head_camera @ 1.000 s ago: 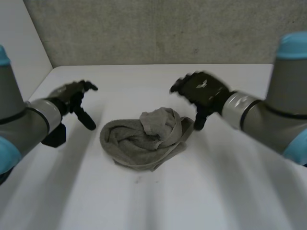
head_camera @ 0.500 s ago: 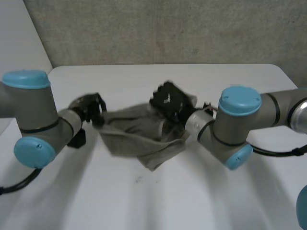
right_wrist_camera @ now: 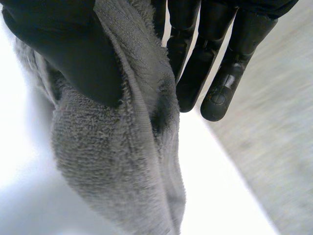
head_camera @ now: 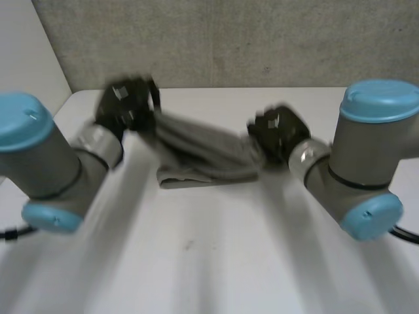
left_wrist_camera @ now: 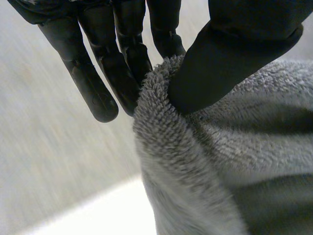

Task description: Fold the towel.

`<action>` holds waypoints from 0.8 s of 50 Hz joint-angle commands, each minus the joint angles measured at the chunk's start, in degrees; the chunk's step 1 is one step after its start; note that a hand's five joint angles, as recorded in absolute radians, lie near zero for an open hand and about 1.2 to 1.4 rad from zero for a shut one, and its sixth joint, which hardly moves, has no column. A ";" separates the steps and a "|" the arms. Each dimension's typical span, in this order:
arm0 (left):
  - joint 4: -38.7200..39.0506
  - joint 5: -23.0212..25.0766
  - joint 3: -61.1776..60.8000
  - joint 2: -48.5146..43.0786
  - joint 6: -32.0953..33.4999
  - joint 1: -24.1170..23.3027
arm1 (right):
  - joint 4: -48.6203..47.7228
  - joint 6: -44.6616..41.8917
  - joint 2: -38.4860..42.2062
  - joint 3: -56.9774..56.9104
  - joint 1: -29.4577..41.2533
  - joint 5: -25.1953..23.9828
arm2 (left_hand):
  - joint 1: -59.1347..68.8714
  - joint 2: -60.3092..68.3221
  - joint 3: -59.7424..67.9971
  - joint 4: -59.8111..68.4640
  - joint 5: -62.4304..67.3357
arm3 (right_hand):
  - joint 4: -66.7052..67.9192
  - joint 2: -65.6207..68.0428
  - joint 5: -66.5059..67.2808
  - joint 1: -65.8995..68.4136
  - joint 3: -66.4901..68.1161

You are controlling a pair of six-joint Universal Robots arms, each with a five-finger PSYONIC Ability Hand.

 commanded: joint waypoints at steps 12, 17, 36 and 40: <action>-11.41 0.15 -6.23 1.69 7.47 -10.40 | 7.03 1.72 -9.45 7.36 -5.66 -2.37 | -0.15 -2.89 -2.85 -2.94 -1.96 | -58.09 -56.66 -53.43 -42.63 -56.53; -11.94 -0.30 -7.98 2.66 7.91 -12.08 | 7.12 10.99 -10.96 6.39 -5.66 -2.72 | -20.02 -22.77 -22.73 -22.82 -21.84 | -58.09 -56.66 -53.43 -42.63 -56.53; -12.02 -4.16 -15.45 17.77 7.91 -0.49 | 13.45 14.69 -1.82 -5.65 3.57 -7.73 | -53.67 -56.41 -56.38 -56.47 -55.48 | -58.09 -56.66 -53.43 -42.63 -56.53; -12.20 -3.46 -16.94 20.06 7.83 3.11 | 15.82 14.60 2.73 -10.38 6.63 -9.22 | -52.66 -55.40 -55.36 -55.46 -54.47 | -58.09 -56.66 -53.43 -42.63 -56.53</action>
